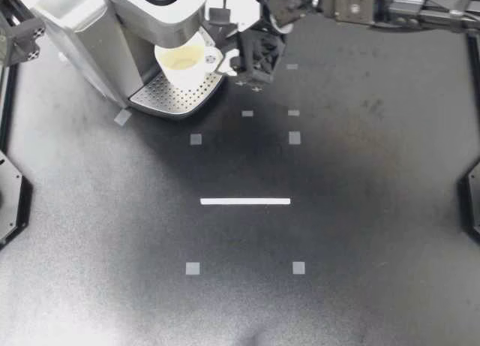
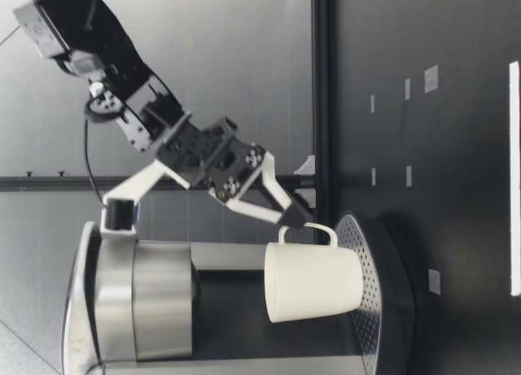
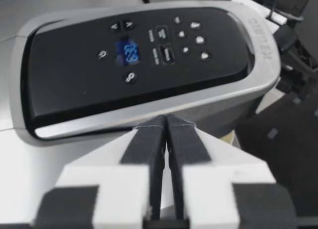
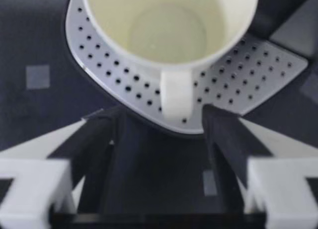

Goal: Place the coffee capsule inside the capsule container, then place the cup onto the center of the cup tray.

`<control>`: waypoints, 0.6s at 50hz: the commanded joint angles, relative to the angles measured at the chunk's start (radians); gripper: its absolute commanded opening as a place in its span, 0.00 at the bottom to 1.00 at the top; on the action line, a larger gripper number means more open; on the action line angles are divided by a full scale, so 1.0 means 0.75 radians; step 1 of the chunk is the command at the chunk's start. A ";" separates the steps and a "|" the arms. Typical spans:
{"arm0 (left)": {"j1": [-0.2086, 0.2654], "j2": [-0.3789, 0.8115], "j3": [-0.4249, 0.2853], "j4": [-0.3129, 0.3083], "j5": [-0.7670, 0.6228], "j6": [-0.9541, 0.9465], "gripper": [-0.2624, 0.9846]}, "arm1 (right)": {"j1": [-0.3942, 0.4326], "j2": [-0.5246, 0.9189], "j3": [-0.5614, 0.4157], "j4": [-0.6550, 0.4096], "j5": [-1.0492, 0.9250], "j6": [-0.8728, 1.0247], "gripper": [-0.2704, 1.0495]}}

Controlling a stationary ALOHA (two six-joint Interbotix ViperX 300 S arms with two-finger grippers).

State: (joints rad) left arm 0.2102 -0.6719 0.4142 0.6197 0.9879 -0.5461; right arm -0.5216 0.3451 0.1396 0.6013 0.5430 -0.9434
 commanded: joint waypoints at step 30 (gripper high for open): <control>0.129 0.121 0.012 0.022 -0.409 -0.006 0.30 | 0.035 -0.511 0.432 0.166 -0.192 -0.027 0.68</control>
State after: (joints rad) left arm 0.2915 -0.5906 0.4372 0.6335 0.7286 -0.5492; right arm -0.5154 0.0368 0.4479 0.7026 0.4280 -0.9618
